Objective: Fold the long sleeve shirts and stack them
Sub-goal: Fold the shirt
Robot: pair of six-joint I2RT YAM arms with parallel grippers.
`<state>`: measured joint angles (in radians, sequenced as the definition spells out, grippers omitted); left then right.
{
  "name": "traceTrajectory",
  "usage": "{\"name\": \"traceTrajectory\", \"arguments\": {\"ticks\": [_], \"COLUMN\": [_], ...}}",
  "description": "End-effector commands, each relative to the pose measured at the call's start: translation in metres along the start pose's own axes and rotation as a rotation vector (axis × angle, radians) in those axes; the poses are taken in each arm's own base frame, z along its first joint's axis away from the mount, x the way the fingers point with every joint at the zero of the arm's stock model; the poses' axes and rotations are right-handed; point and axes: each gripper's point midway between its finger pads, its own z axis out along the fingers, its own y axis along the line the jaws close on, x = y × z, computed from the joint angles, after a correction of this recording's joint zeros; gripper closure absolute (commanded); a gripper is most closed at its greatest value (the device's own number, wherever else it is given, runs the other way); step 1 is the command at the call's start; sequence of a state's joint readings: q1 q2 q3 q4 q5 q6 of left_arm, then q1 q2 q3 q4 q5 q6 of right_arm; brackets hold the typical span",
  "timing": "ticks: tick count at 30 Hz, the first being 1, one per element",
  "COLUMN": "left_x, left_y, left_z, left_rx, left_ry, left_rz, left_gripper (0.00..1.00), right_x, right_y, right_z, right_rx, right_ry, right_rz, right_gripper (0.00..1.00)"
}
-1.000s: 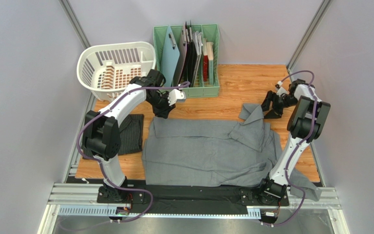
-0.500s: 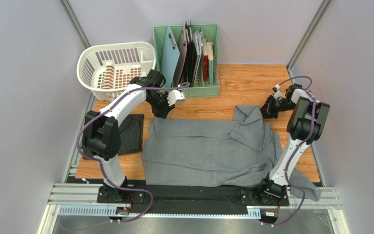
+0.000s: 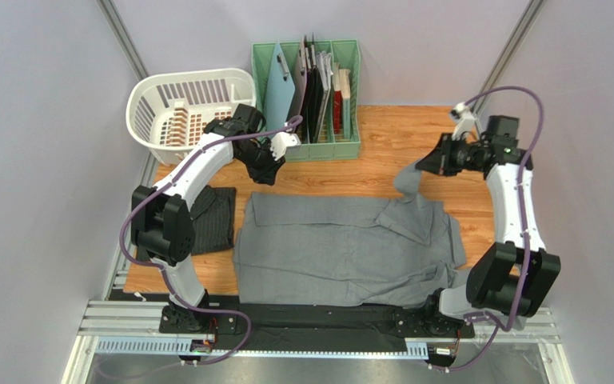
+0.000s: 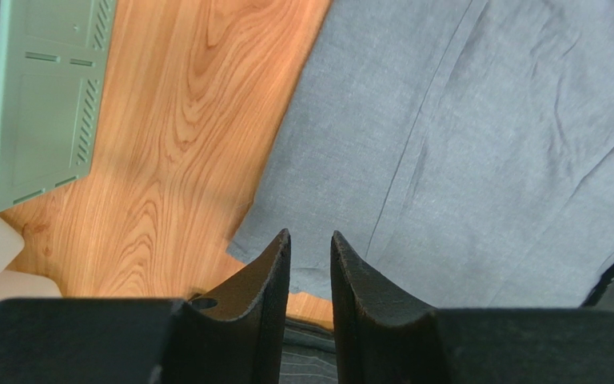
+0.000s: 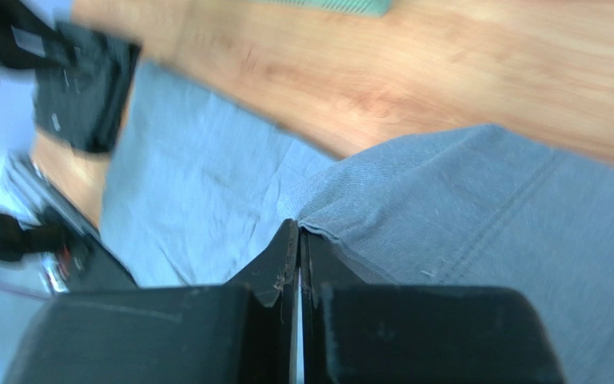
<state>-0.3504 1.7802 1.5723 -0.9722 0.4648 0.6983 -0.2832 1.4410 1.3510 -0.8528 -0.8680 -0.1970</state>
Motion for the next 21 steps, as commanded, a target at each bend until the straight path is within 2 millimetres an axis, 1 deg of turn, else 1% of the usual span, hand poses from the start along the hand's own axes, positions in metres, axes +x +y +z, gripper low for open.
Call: {"name": "traceTrajectory", "arguments": {"ticks": [1, 2, 3, 4, 5, 6, 7, 8, 9, 10, 11, 13, 14, 16, 17, 20, 21], "left_x": [-0.031, -0.032, -0.034, -0.034, -0.035, -0.036, -0.035, -0.035, -0.036, -0.034, -0.033, -0.035, -0.035, -0.039, -0.04, -0.043, -0.04], "left_y": [-0.002, -0.003, -0.005, -0.006, -0.007, -0.012, -0.011, -0.011, -0.014, -0.012, -0.014, -0.017, -0.018, -0.029, -0.032, -0.045, -0.047], "left_z": [-0.03, -0.032, -0.033, -0.037, -0.039, -0.039, -0.044, -0.046, -0.047, -0.05, -0.051, -0.056, -0.057, -0.059, -0.059, -0.056, -0.052], "left_rx": [-0.03, -0.027, -0.013, -0.012, -0.004, 0.03, 0.032, 0.041, 0.061, 0.062, 0.07, 0.077, 0.081, 0.121, 0.138, 0.165, 0.16], "left_ry": [-0.124, -0.132, -0.145, -0.162, -0.176, -0.2, -0.22, -0.234, -0.248, -0.254, -0.256, -0.272, -0.278, -0.311, -0.32, -0.328, -0.314], "left_rz": [-0.068, -0.081, -0.099, -0.129, -0.142, -0.162, -0.198, -0.211, -0.223, -0.238, -0.24, -0.22, -0.197, -0.165, -0.154, -0.089, -0.062], "left_gripper": [0.69, 0.68, 0.67, 0.67, 0.66, 0.65, 0.64, 0.63, 0.63, 0.63, 0.63, 0.63, 0.62, 0.62, 0.61, 0.6, 0.6], "right_x": [0.061, 0.085, 0.091, 0.102, 0.116, 0.131, 0.134, 0.145, 0.151, 0.15, 0.151, 0.151, 0.146, 0.139, 0.14, 0.141, 0.148], "right_y": [0.031, 0.038, 0.056, 0.063, 0.084, 0.094, 0.108, 0.126, 0.129, 0.132, 0.125, 0.113, 0.1, 0.091, 0.08, 0.071, 0.066], "right_z": [0.026, 0.04, 0.043, 0.05, 0.061, 0.064, 0.062, 0.061, 0.059, 0.053, 0.05, 0.045, 0.042, 0.039, 0.04, 0.044, 0.05], "right_rx": [-0.004, -0.001, -0.02, -0.022, -0.052, -0.08, -0.109, -0.158, -0.174, -0.182, -0.152, -0.115, -0.079, -0.071, -0.06, -0.069, -0.078], "right_ry": [0.145, 0.195, 0.189, 0.206, 0.239, 0.268, 0.261, 0.276, 0.281, 0.262, 0.272, 0.283, 0.285, 0.282, 0.304, 0.346, 0.385], "right_rz": [-0.221, -0.276, -0.358, -0.416, -0.522, -0.575, -0.647, -0.705, -0.725, -0.741, -0.764, -0.792, -0.78, -0.749, -0.701, -0.653, -0.639], "right_gripper": [1.0, 1.0, 1.0, 0.96, 0.87, 0.63, 0.52, 0.42, 0.28, 0.24, 0.22, 0.21, 0.21, 0.22, 0.23, 0.3, 0.33]}}
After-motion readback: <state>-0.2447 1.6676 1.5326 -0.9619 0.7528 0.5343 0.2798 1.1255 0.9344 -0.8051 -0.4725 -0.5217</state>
